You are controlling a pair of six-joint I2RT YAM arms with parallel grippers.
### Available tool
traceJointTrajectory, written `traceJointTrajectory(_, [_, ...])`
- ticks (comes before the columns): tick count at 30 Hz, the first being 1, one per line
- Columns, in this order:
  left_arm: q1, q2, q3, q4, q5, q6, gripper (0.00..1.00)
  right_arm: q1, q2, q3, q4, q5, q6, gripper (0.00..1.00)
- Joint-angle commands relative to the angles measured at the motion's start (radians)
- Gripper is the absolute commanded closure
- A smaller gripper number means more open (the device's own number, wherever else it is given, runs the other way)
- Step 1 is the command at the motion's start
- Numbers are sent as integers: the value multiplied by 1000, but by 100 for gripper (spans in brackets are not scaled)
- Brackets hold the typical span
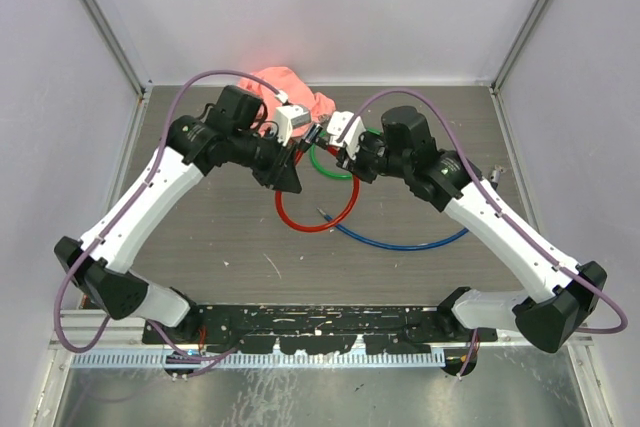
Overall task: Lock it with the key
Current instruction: Lock the lock.
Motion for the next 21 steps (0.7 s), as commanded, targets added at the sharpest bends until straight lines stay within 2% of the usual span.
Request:
traceJointTrajectory(1, [-3, 73, 71, -82, 121, 50, 100, 21, -28, 54, 91, -187, 8, 99])
traceJointTrajectory(6, [-2, 77, 87, -73, 137, 42, 100, 20, -4, 34, 50, -294, 17, 99])
traceJointTrajectory(11, [34, 37, 60, 8, 192, -5, 98, 21, -46, -27, 90, -243, 10, 99])
traceJointTrajectory(14, [49, 14, 34, 68, 228, -38, 92, 20, -51, -45, 90, -235, 6, 99])
traceJointTrajectory(16, [52, 8, 18, 110, 240, -64, 81, 20, -57, -59, 102, -231, 14, 99])
traceJointTrajectory(21, [52, 19, -5, 138, 269, -100, 75, 21, -69, -82, 139, -218, 50, 99])
